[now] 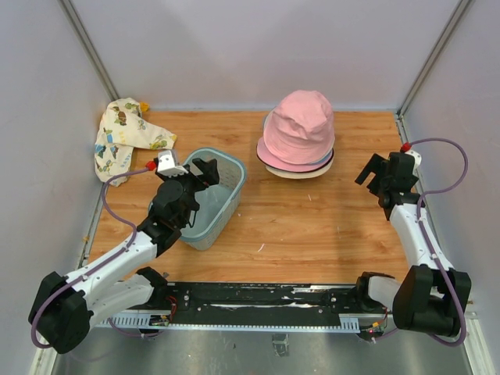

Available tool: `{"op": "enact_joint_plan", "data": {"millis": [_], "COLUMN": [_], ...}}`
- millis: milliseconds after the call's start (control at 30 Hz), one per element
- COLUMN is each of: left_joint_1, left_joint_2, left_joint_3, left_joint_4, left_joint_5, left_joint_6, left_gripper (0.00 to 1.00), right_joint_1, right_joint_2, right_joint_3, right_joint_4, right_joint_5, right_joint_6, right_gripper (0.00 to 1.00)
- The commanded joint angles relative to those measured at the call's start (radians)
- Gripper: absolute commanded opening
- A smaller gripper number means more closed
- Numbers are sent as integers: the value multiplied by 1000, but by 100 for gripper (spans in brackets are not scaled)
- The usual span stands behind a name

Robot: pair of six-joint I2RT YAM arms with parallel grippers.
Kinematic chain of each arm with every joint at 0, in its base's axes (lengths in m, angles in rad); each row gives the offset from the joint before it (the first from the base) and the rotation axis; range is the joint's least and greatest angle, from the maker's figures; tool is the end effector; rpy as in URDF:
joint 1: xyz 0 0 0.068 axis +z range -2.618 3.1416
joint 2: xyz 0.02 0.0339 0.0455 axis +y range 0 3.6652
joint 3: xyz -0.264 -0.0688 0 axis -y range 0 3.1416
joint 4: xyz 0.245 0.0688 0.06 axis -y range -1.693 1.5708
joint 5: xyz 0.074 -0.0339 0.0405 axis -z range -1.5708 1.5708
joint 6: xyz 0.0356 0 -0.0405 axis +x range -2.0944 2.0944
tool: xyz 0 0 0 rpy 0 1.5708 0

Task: Stack the hats
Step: Reset both arms

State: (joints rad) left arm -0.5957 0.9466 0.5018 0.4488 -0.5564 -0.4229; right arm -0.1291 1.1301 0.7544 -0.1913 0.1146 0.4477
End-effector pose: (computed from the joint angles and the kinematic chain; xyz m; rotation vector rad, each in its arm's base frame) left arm 0.1901 -0.1061 0.2769 -0.3026 1.5497 -0.3645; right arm 0.2470 -0.0362 0.2595 0.6711 2.0261 0.0649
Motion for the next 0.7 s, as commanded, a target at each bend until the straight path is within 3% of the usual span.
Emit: {"op": "enact_joint_plan", "data": {"millis": [0, 667], "left_joint_1": [-15, -23], "left_joint_2": [-24, -5], "left_joint_3": [-22, -41], "left_joint_4": [44, 69], "left_joint_5": [-36, -33], "left_joint_6": [18, 26], "left_gripper": [100, 100], "right_joint_1": [8, 6], "right_joint_2": [17, 73], "right_joint_3": [0, 20], "right_joint_4": [-10, -8], "right_joint_5": [16, -3], "right_joint_6": [5, 18], "right_gripper": [98, 99]}}
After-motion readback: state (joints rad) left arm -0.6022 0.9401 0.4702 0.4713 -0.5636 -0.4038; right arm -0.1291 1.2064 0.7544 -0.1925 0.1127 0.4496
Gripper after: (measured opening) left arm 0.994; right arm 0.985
